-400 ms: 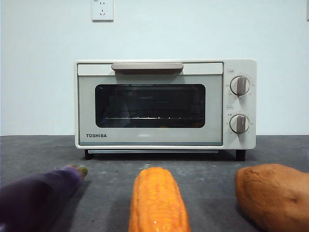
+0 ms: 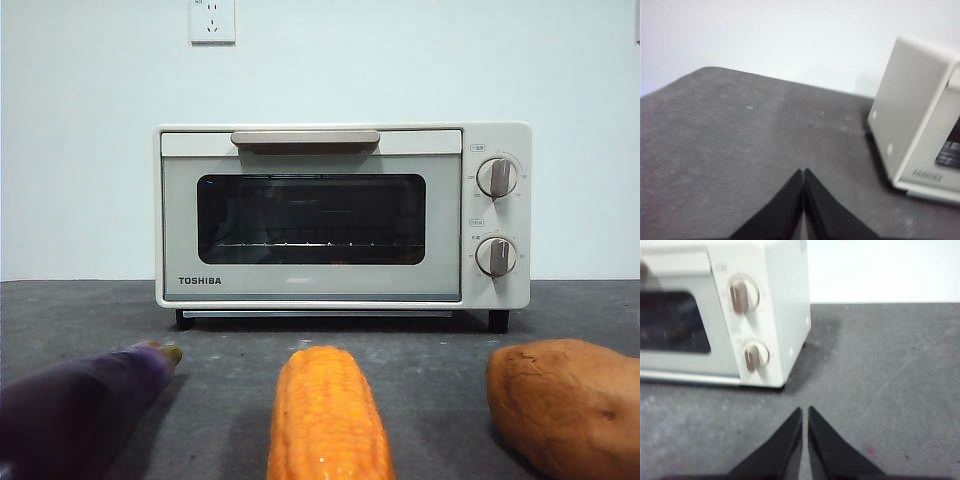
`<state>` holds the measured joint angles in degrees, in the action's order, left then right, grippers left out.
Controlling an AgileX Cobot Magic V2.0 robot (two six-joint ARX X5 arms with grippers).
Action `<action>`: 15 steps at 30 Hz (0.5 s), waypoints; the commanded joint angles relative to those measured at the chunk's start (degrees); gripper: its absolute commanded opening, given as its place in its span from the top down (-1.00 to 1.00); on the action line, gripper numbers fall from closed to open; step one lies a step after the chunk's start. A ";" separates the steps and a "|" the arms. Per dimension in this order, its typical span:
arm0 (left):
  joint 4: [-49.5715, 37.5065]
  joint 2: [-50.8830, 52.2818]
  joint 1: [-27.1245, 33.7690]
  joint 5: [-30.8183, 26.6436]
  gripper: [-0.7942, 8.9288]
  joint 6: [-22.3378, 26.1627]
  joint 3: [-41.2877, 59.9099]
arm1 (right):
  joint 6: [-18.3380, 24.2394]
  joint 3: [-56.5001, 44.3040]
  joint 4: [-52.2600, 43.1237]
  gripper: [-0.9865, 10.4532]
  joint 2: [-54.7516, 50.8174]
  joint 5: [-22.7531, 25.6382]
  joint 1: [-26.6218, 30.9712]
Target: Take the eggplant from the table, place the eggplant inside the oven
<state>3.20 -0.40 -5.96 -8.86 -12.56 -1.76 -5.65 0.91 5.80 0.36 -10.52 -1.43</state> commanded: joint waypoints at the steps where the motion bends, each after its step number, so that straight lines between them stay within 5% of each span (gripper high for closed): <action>1: -1.73 0.00 0.00 -0.13 0.82 -8.44 1.46 | -6.95 -0.04 -0.72 0.82 -0.15 0.07 0.07; 8: -0.72 -0.02 0.00 0.11 0.82 -11.32 -0.90 | -14.12 0.90 1.36 0.82 -0.13 0.09 0.07; 15: 5.62 -4.96 0.00 0.35 0.82 -11.28 -9.03 | -14.93 8.76 8.87 0.82 1.77 3.89 0.07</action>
<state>8.51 -4.34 -5.96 -8.69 -23.51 -9.28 -19.62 8.10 14.57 1.63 -7.20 -1.43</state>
